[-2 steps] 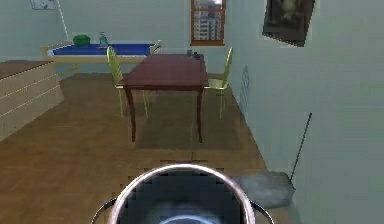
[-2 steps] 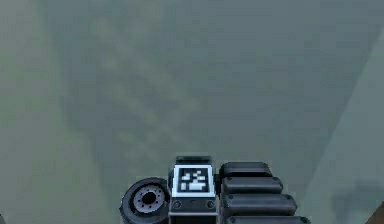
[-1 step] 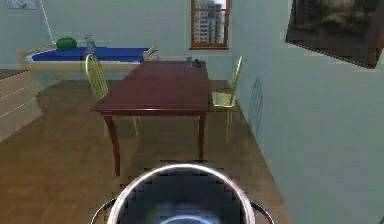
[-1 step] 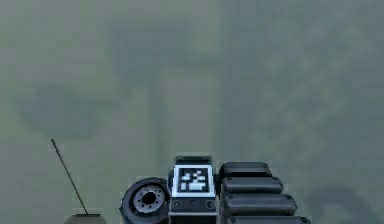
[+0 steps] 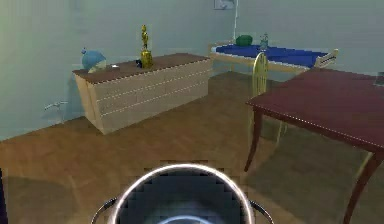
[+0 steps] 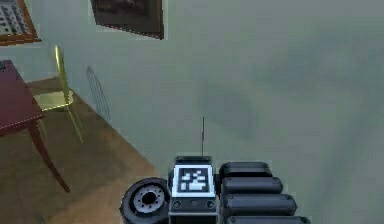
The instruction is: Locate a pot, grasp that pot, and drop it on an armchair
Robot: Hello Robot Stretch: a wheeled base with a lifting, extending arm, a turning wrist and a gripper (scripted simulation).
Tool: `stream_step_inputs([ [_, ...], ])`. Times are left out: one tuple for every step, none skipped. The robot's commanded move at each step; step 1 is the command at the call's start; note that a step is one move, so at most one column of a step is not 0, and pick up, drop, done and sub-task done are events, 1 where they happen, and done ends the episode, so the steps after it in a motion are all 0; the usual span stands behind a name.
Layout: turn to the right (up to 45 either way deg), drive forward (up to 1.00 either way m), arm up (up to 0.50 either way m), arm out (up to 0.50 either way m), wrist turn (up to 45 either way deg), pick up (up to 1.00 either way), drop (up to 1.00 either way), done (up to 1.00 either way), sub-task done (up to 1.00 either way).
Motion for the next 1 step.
stream_step_inputs([
  [-36.0, 0.0, 0.0, 0.0, 0.0, 0.0, 0.0, 0.0, 0.0],
])
